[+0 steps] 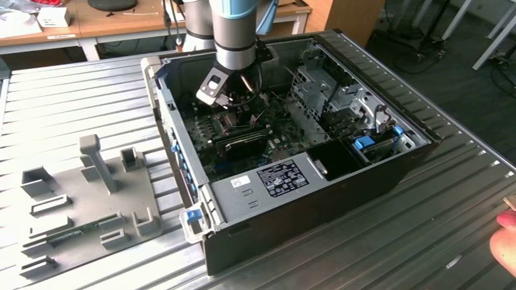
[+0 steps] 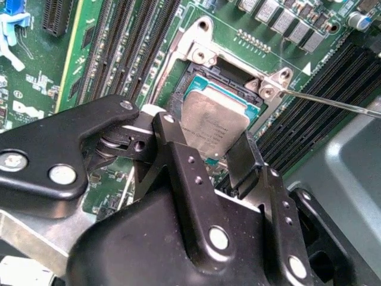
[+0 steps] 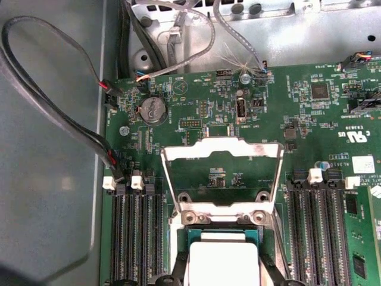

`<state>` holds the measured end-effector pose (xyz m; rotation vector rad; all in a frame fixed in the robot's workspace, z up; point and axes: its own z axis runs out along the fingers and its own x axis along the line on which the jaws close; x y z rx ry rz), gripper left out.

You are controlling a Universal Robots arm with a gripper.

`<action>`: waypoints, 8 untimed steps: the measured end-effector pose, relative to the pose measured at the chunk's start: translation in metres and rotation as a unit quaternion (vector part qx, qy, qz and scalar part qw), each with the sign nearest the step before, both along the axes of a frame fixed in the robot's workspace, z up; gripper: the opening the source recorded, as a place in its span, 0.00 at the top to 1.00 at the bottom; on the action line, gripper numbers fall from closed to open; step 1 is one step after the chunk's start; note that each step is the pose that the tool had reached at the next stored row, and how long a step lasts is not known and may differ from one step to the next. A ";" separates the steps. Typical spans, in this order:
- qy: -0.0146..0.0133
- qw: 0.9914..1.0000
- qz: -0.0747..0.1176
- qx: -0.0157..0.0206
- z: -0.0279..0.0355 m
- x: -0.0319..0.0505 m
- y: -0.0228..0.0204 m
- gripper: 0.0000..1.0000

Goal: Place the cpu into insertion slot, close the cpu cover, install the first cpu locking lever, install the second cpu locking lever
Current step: 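Place the cpu into insertion slot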

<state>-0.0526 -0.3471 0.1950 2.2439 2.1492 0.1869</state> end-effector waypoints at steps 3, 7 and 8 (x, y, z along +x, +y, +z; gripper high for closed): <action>-0.001 1.000 0.000 0.000 -0.0002 -0.0007 0.0000 0.46; -0.001 1.000 0.001 0.000 -0.0007 -0.0018 0.0000 0.46; -0.001 1.000 0.001 0.000 -0.0010 -0.0018 0.0000 0.46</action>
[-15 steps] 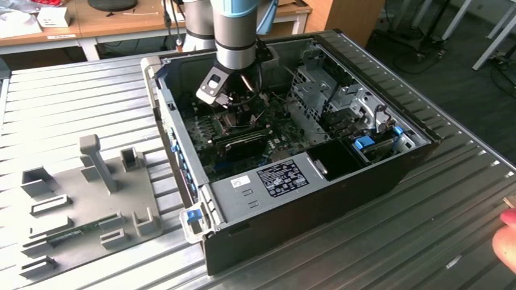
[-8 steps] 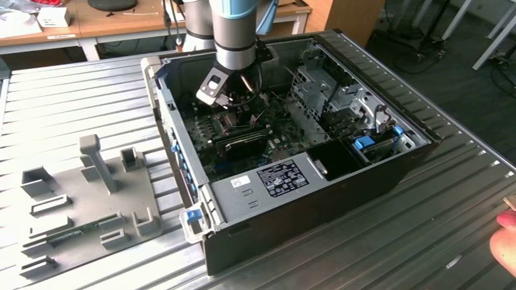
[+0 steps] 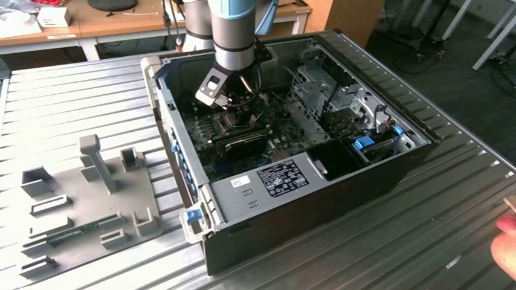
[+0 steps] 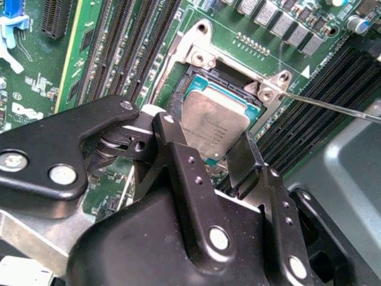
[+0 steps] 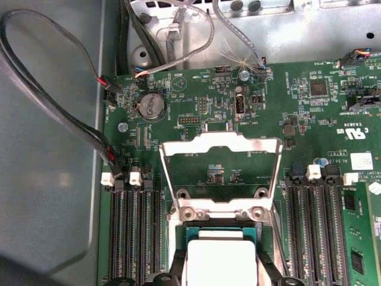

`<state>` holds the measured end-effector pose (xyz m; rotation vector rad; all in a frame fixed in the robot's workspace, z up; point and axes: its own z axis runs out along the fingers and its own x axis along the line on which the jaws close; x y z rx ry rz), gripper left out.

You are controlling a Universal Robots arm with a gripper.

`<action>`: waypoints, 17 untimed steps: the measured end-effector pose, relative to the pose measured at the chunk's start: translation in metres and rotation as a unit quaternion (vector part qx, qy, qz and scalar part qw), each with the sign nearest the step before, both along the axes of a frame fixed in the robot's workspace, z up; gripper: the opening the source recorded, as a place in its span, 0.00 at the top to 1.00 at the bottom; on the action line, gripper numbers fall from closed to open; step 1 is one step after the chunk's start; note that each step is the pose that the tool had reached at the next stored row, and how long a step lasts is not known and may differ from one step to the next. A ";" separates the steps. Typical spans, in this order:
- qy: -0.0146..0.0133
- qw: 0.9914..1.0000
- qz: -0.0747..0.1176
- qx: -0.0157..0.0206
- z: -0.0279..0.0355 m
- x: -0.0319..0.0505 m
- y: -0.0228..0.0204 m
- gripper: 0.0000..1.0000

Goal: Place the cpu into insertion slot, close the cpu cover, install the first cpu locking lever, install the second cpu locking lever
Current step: 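Place the cpu into insertion slot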

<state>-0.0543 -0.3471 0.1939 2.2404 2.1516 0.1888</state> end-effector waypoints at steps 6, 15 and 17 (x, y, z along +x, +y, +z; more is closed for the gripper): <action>0.000 1.000 0.000 0.000 -0.0008 0.0000 0.0000 0.46; 0.000 1.000 0.001 0.000 -0.0010 -0.0014 0.0000 0.46; 0.000 1.000 0.000 0.000 -0.0010 -0.0015 0.0000 0.46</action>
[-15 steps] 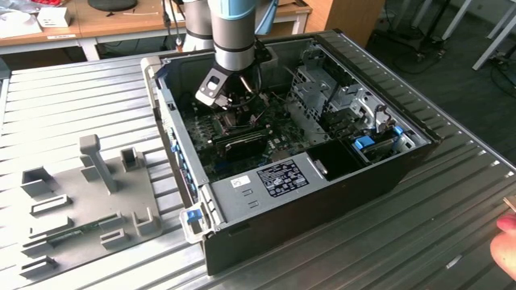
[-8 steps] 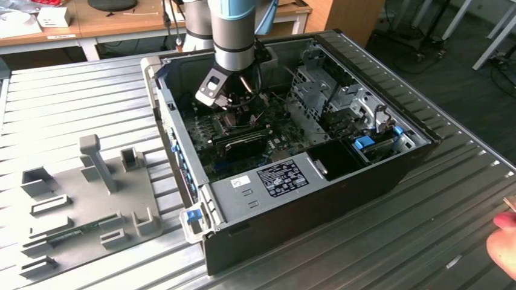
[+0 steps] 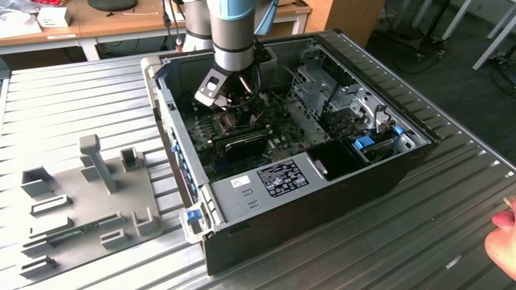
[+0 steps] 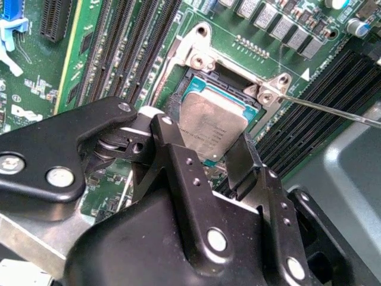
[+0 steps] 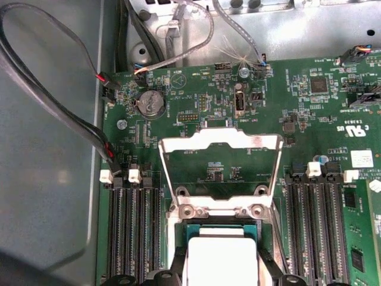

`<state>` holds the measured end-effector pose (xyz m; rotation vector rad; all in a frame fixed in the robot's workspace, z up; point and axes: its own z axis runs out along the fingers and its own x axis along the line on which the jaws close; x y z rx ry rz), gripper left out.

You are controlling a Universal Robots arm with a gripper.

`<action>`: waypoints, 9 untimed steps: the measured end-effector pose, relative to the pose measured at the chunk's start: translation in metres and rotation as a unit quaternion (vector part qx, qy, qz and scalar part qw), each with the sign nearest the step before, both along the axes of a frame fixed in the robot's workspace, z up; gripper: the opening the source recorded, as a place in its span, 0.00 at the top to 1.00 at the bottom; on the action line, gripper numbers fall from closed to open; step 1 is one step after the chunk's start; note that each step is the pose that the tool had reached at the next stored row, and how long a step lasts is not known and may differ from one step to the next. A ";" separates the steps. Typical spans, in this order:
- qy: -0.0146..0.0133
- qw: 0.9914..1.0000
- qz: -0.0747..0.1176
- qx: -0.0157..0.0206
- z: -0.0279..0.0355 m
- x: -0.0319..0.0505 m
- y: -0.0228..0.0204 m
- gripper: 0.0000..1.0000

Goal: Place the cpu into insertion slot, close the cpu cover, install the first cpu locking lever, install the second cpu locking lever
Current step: 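Place the cpu into insertion slot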

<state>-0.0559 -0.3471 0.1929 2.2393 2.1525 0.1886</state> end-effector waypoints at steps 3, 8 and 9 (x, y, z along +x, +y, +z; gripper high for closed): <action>0.000 1.000 0.000 0.000 0.0000 0.0000 0.0000 0.46; 0.000 1.000 0.005 0.000 -0.0002 0.0000 0.0000 0.46; 0.000 1.000 0.005 0.000 -0.0002 0.0000 -0.0001 0.46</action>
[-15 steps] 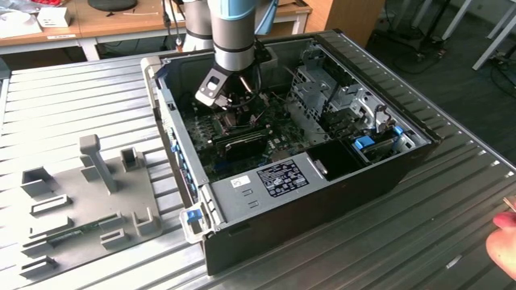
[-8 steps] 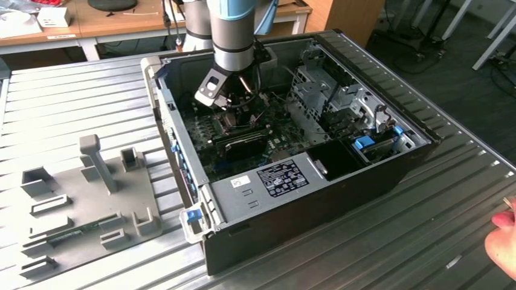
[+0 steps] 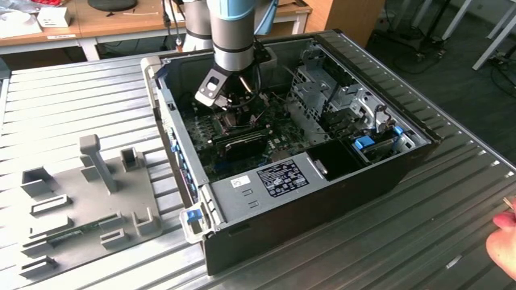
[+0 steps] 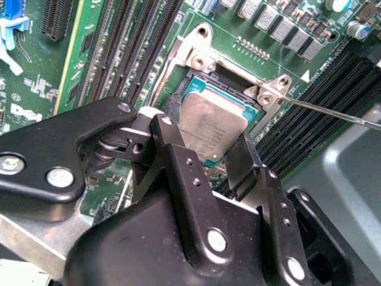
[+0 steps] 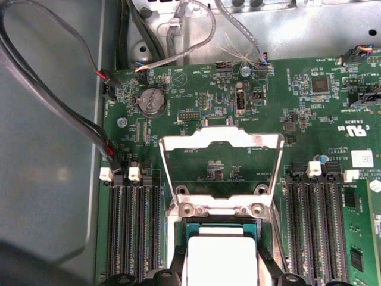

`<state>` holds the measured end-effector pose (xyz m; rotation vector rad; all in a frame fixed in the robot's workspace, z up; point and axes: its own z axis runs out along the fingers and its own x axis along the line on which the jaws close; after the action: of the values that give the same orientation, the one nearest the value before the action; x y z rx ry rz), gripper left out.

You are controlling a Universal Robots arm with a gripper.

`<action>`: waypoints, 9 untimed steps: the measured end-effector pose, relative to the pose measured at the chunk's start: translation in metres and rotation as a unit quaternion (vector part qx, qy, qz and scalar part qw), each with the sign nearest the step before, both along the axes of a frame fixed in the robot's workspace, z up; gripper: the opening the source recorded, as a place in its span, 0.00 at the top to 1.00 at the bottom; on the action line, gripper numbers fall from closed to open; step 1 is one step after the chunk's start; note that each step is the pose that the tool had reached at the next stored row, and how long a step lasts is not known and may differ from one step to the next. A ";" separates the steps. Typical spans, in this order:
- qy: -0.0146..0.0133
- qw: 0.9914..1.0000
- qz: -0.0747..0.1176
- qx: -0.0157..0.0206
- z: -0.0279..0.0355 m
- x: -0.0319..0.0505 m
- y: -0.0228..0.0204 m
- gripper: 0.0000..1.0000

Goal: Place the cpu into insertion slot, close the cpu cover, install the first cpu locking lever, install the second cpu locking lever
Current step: 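Place the cpu into insertion slot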

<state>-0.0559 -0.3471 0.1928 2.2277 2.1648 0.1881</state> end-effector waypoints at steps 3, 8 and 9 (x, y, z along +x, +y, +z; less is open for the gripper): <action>0.000 1.000 0.000 -0.001 -0.0001 0.0000 -0.0001 0.46; 0.000 1.000 0.000 -0.001 -0.0003 0.0000 -0.0001 0.46; 0.000 1.000 0.000 -0.001 -0.0004 0.0000 -0.0002 0.46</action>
<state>-0.0559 -0.3473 0.1923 2.2265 2.1644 0.1862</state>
